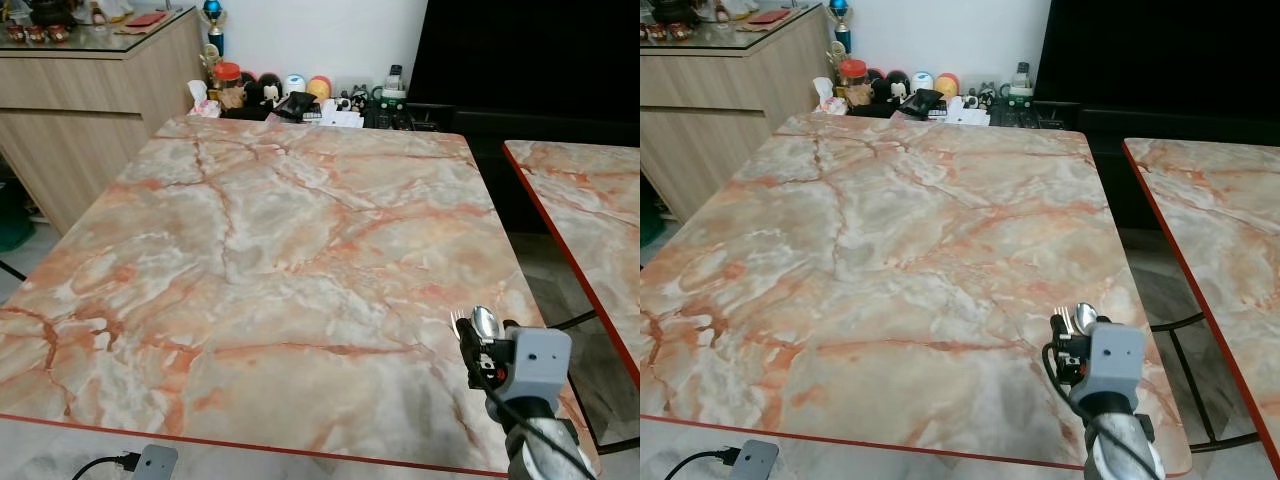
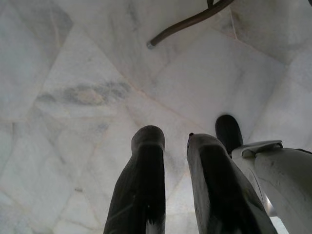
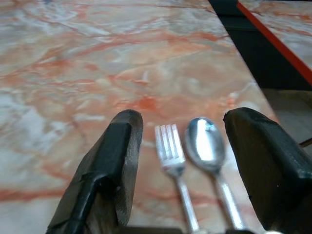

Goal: Setting the table

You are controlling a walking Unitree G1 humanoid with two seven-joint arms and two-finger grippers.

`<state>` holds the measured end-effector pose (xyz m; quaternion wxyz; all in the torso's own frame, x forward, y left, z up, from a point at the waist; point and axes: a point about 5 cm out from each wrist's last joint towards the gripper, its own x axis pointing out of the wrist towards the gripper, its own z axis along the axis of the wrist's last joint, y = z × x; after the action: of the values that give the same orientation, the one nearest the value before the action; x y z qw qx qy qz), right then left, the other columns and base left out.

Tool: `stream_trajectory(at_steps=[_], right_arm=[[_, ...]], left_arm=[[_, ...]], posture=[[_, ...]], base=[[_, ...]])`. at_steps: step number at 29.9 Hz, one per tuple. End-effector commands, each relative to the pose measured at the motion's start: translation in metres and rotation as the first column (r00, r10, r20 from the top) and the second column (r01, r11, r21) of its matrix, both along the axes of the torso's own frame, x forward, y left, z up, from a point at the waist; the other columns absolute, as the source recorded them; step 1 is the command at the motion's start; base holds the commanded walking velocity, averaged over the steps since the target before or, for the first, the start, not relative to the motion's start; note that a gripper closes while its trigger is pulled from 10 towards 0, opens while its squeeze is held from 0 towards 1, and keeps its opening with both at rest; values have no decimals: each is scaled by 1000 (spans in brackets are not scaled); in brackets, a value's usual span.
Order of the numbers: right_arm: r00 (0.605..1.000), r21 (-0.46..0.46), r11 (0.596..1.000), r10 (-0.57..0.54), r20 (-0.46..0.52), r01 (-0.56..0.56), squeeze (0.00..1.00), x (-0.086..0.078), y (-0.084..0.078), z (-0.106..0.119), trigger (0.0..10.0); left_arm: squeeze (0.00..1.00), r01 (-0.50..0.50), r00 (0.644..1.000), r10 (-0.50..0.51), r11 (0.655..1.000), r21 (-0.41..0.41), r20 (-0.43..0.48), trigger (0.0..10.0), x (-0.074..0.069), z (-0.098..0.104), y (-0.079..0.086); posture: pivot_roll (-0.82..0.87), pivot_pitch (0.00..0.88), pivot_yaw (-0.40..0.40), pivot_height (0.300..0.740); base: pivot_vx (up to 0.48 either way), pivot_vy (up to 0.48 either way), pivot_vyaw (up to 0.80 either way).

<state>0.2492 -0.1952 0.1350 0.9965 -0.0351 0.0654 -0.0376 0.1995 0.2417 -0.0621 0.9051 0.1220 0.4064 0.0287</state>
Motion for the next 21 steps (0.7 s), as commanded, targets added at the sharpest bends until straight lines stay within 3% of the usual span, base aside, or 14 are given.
stream_trajectory(at_steps=[1,4,7,11,21], right_arm=[[998,10,1000,7,-64,-7,0,-1,-4,-7,10000],[992,29,1000,9,-125,-5,0,-1,-9,-10,10000],[987,111,994,25,-159,-8,0,-1,-13,-12,10000],[975,110,993,67,-211,-45,0,-3,-12,-17,10000],[972,148,989,55,-229,-21,0,9,-16,-21,10000]], left_arm=[[0,12,999,-12,1000,-3,-42,10000,-8,-6,-2],[0,34,998,-34,999,1,-52,10000,-9,-7,-4],[0,47,997,-47,999,5,-54,10000,-9,-7,-4],[0,60,996,-59,998,12,-62,10000,-9,-7,-4],[0,80,995,-79,997,15,-59,10000,-8,-6,-5]], posture=[[-27,139,-2,740],[-23,144,-2,740],[-28,155,4,740],[-26,160,7,740],[-19,151,11,740]], base=[[0,0,0],[0,0,0],[0,0,0],[0,0,0],[0,0,0]])
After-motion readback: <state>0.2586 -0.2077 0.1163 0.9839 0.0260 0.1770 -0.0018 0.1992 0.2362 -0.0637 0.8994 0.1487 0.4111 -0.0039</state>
